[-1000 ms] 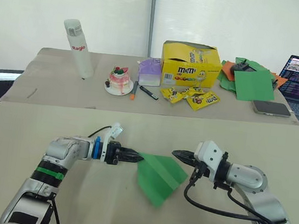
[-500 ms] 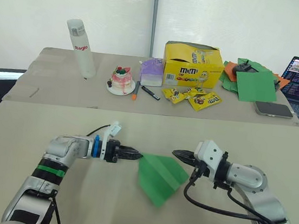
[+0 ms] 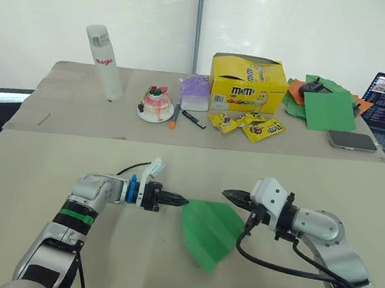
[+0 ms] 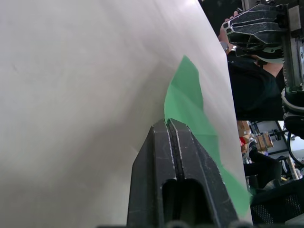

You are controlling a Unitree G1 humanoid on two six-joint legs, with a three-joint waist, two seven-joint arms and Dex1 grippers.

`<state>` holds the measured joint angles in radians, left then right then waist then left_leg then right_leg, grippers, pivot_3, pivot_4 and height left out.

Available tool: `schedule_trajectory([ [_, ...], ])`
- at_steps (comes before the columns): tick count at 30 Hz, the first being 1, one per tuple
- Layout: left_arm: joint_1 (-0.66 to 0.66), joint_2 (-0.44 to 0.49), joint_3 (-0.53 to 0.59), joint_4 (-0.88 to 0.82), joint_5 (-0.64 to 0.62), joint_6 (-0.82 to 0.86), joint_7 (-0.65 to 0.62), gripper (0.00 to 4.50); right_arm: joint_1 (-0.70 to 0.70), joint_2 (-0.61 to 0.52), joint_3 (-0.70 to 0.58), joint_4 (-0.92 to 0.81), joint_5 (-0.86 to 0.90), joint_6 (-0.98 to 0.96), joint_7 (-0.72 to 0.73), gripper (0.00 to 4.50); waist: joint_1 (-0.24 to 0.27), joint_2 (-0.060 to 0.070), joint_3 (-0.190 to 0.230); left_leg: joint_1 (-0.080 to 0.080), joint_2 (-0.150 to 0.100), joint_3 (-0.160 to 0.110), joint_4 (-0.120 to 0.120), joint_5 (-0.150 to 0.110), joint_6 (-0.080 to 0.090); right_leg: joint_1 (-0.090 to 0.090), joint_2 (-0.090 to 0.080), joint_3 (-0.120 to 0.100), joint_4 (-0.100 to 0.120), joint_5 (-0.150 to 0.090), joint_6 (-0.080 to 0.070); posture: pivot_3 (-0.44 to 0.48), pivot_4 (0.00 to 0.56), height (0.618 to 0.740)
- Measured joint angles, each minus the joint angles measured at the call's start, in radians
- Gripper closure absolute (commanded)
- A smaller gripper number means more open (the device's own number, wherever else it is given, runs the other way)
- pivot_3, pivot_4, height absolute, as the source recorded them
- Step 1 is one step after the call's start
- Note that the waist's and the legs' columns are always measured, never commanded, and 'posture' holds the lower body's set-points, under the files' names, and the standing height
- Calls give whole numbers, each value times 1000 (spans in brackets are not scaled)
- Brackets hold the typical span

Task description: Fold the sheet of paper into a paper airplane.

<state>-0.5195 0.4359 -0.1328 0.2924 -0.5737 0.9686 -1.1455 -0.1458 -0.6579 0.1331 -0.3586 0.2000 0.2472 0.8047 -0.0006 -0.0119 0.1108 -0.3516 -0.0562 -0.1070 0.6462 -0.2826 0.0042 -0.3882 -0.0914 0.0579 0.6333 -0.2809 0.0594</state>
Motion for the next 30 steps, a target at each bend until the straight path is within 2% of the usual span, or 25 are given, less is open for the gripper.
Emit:
schedule_trajectory([
  [5,19,-19,145,-14,-79,44,71,4487,-50,0,-26,29,1,-1,2,4500,-4,0,0,0,1,0,0,0,0,0,0,0,0,0,0,0,150,740],
  [9,34,-42,316,-45,-142,33,177,4487,-116,11,-27,78,1,-13,18,4500,-8,0,0,0,1,0,0,1,-1,-1,0,0,0,0,0,0,150,740],
  [11,66,-37,355,-90,-155,18,202,4487,-142,21,-28,95,2,-21,24,4500,-11,0,0,0,1,0,-1,1,-2,-1,-1,0,0,0,0,0,150,740],
  [16,188,-75,346,-188,-158,-5,265,4487,-171,33,-16,117,23,-21,83,4500,-5,0,0,0,0,0,-1,1,-2,0,-2,0,-1,0,0,0,150,740],
  [20,210,-115,339,-216,-159,-14,308,4487,-162,37,20,115,40,-18,137,4500,0,0,0,0,1,-1,-1,1,-2,0,-1,0,-1,0,0,0,150,740],
  [30,253,-83,353,-257,-200,23,357,4487,-139,35,37,113,40,-17,156,4500,-3,0,0,0,1,-1,-1,1,-2,0,-1,0,-1,0,0,0,150,740],
])
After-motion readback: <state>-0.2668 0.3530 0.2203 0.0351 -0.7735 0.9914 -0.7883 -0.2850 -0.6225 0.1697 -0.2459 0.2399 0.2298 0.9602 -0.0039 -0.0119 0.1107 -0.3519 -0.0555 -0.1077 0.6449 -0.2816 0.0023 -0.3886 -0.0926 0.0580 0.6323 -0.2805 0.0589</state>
